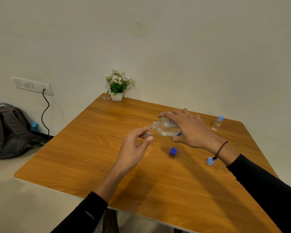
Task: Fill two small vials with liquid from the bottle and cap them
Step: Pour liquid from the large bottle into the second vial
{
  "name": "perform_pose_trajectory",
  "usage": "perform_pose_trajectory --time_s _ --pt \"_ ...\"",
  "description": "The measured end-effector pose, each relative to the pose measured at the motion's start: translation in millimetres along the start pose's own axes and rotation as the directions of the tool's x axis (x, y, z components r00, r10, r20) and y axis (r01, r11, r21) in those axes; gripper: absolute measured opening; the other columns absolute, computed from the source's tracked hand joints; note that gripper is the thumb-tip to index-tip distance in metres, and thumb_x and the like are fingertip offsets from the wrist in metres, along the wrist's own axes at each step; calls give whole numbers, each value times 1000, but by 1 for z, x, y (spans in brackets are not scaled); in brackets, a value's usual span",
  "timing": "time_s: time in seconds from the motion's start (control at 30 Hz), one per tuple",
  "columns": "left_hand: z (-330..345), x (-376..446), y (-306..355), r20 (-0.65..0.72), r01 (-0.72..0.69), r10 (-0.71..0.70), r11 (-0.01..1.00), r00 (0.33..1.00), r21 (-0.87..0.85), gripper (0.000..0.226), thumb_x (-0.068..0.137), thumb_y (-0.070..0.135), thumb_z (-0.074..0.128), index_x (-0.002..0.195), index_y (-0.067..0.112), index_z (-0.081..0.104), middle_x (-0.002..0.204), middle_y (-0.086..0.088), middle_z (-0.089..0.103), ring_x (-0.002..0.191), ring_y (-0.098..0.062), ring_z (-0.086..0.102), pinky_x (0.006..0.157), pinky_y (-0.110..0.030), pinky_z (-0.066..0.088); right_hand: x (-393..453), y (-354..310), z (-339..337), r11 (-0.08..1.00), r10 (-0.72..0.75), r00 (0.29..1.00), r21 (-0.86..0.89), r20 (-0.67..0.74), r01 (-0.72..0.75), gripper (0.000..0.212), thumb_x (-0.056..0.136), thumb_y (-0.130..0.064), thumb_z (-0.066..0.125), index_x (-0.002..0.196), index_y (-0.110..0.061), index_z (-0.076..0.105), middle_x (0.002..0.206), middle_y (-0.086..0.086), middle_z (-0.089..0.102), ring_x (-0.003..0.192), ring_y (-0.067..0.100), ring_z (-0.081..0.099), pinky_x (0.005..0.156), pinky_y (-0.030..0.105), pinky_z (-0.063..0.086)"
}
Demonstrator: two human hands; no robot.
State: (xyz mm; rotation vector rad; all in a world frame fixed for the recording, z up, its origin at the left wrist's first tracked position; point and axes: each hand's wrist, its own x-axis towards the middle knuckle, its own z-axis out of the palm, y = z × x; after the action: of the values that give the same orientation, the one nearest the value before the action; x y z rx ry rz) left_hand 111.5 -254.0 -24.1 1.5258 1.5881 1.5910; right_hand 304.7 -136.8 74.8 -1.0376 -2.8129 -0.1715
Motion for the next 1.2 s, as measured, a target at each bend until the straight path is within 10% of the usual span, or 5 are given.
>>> perform_pose_trajectory --time_s 0.4,0.67,1.2 --pt "1 1 -4 -3 2 -2 1000 1000 -8 42 101 23 73 143 16 67 118 3 72 114 -16 67 85 -37 67 1 1 -1 1000 3 1000 -10 3 -2 90 81 -40 80 151 -55 24 135 -12 51 121 17 45 88 48 51" --pt "1 1 -4 -9 -28 28 1000 1000 -7 41 102 21 73 142 18 68 120 2 74 113 -12 67 81 -5 53 0 -1 -3 1000 -1 1000 -21 11 1 89 81 -39 79 151 -54 26 133 -13 51 119 17 45 86 48 52" --pt "-1 2 -3 1 -32 32 999 999 -6 38 102 26 73 139 27 69 116 10 74 112 -11 67 83 -14 58 0 -1 -7 999 -5 1000 -33 8 5 91 81 -40 79 153 -52 26 132 -11 53 117 16 46 84 47 53"
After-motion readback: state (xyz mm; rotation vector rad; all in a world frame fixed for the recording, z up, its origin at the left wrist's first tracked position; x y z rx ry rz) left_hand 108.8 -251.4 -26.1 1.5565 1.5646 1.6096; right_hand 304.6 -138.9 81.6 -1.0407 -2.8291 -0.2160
